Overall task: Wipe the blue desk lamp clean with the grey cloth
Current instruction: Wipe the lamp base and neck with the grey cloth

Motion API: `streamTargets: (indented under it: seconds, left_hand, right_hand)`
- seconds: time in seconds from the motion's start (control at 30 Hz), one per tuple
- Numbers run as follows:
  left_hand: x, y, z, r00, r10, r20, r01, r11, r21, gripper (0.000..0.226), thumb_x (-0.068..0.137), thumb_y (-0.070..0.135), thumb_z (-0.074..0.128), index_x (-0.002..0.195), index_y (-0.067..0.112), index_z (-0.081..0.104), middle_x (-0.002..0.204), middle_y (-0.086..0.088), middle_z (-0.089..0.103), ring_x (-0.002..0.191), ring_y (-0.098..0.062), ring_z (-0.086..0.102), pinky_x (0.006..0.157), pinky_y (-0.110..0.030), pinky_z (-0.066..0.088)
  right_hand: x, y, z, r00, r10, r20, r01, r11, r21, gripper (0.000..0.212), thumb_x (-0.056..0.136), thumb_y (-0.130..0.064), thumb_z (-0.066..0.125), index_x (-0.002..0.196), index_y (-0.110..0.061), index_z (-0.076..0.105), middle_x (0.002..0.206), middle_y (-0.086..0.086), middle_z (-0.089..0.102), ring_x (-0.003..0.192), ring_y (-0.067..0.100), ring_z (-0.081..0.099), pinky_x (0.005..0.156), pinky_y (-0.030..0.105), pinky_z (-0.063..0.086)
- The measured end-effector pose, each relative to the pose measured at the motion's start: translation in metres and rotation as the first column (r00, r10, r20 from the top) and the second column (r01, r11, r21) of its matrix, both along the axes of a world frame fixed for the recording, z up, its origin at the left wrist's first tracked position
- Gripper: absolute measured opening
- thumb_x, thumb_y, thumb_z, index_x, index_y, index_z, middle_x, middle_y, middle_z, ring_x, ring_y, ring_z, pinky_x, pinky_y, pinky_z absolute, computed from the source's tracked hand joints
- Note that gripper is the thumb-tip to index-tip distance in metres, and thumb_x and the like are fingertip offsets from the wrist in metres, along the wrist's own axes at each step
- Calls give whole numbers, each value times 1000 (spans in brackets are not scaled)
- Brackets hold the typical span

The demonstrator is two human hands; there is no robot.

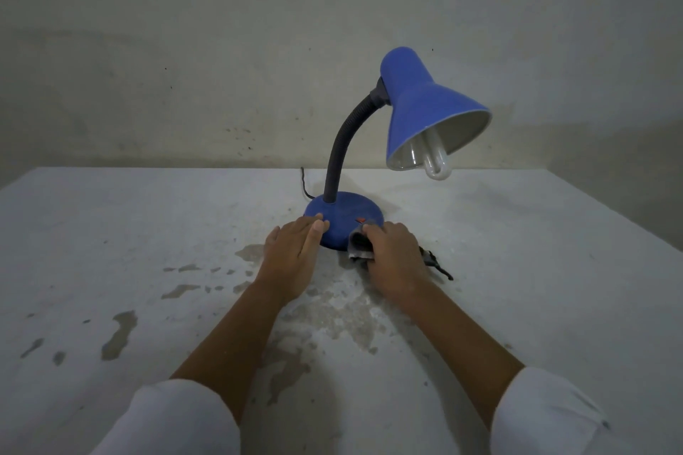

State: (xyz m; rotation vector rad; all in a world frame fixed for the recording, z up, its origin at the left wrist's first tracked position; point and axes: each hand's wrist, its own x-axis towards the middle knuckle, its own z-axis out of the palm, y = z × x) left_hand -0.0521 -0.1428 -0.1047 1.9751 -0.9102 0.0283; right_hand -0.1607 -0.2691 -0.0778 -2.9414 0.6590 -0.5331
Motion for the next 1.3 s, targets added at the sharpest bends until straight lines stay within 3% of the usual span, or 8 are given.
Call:
streamTargets:
  seconds: [0.3, 0.47, 0.6, 0.8, 0.9, 1.0, 1.2, 1.3]
  left_hand:
    - [-1, 3, 0, 992, -27, -122, 17, 996, -85, 46, 98, 42, 21, 116, 31, 62, 129, 12, 57, 126, -10, 47, 117, -49, 20]
    - [-5, 19, 12, 975, -102, -198, 81, 991, -110, 46, 90, 53, 15, 109, 47, 57, 135, 6, 54, 127, -11, 44, 118, -45, 20]
    - [-16, 37, 17, 954, -100, -281, 45, 980, -196, 49, 100, 42, 18, 118, 24, 60, 126, -1, 60, 118, -16, 52, 109, -37, 33]
    - [-44, 58, 32, 936, -151, -318, 70, 965, -252, 53, 99, 43, 10, 106, 32, 62, 117, 6, 61, 112, -10, 53, 101, -29, 34]
    - [-53, 64, 40, 918, -181, -353, 80, 956, -283, 53, 99, 41, 10, 96, 34, 62, 103, 14, 64, 102, 0, 56, 88, -18, 37]
    - [-53, 72, 41, 880, -193, -435, 69, 956, -284, 49, 100, 39, 20, 99, 22, 66, 103, 1, 68, 101, -11, 61, 93, -29, 44]
    - [-51, 93, 42, 778, -170, -605, -31, 951, -307, 21, 92, 31, 53, 86, 12, 59, 91, -13, 62, 86, -25, 61, 86, -40, 52]
    - [-43, 106, 41, 754, -155, -639, -95, 936, -338, 16, 89, 24, 59, 87, 8, 60, 86, -15, 63, 80, -28, 61, 87, -47, 52]
  right_hand:
    - [7, 36, -2, 972, 235, -17, -235, 972, 6, 28, 85, -14, 53, 111, -14, 63, 108, 9, 65, 103, 32, 49, 81, 41, 38]
    - [-11, 46, -3, 930, 316, 189, -337, 937, 91, 38, 73, -4, 56, 110, -5, 64, 103, 16, 60, 92, 34, 55, 78, 45, 48]
    - [-23, 54, 4, 893, 290, 346, -365, 914, 177, 40, 75, -4, 50, 112, -6, 63, 102, 14, 58, 91, 27, 54, 80, 35, 48]
    - [-30, 69, 31, 856, 74, 511, -326, 845, 423, 22, 81, -15, 55, 100, -8, 65, 88, 13, 67, 84, 28, 60, 69, 29, 49]
    - [-35, 75, 47, 853, -46, 519, -349, 688, 636, 25, 86, -15, 60, 111, -12, 61, 91, 1, 65, 81, 13, 61, 67, 16, 50]
    - [-35, 81, 55, 835, -130, 535, -381, 565, 732, 31, 83, -9, 63, 113, -11, 59, 93, -4, 61, 81, 5, 57, 67, 9, 44]
    - [-23, 94, 52, 856, -284, 433, -311, 386, 868, 30, 78, -16, 70, 102, -10, 54, 105, 13, 64, 96, 27, 64, 86, 44, 56]
    - [-14, 103, 43, 858, -347, 380, -323, 210, 923, 34, 78, -15, 71, 105, -4, 53, 109, 21, 63, 96, 32, 65, 71, 41, 60]
